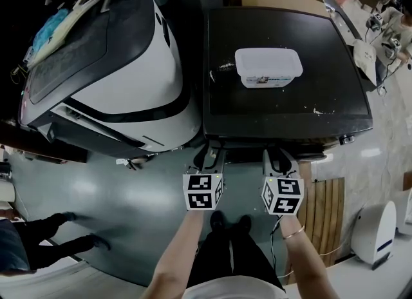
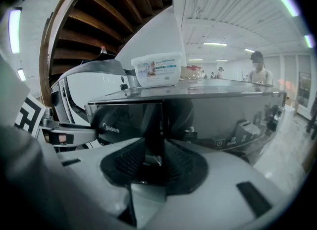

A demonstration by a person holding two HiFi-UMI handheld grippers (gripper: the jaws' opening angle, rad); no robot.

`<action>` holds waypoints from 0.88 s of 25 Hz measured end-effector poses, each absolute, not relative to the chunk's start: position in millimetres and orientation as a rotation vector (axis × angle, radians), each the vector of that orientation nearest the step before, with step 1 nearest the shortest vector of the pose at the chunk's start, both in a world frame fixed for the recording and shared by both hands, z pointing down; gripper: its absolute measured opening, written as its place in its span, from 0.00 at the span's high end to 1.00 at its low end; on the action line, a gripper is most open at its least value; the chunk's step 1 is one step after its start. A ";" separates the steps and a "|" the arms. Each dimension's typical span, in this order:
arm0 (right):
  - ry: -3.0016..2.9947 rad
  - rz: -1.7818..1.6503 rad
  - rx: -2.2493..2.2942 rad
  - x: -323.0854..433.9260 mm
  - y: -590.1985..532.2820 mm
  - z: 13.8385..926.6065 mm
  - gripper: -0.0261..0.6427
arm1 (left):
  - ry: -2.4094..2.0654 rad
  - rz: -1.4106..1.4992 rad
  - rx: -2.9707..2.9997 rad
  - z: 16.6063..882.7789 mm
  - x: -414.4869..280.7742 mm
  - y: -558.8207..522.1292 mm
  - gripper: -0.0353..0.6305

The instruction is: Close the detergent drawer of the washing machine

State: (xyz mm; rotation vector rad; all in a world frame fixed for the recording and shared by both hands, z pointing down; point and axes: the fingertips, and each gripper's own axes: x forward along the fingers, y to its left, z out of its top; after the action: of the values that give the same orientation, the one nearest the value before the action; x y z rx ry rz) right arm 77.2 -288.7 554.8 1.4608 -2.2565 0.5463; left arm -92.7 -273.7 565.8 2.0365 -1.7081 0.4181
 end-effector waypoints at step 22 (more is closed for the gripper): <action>-2.272 0.572 1.444 84.9 -280.6 538.8 0.80 | -1.710 0.399 2.003 551.4 -96.1 -270.3 0.71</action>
State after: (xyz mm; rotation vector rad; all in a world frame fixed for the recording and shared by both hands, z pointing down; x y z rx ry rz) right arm 84.9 -280.6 538.8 1.4438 -2.2723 0.5717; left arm -96.1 -270.3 551.4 2.0026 -1.7099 0.3987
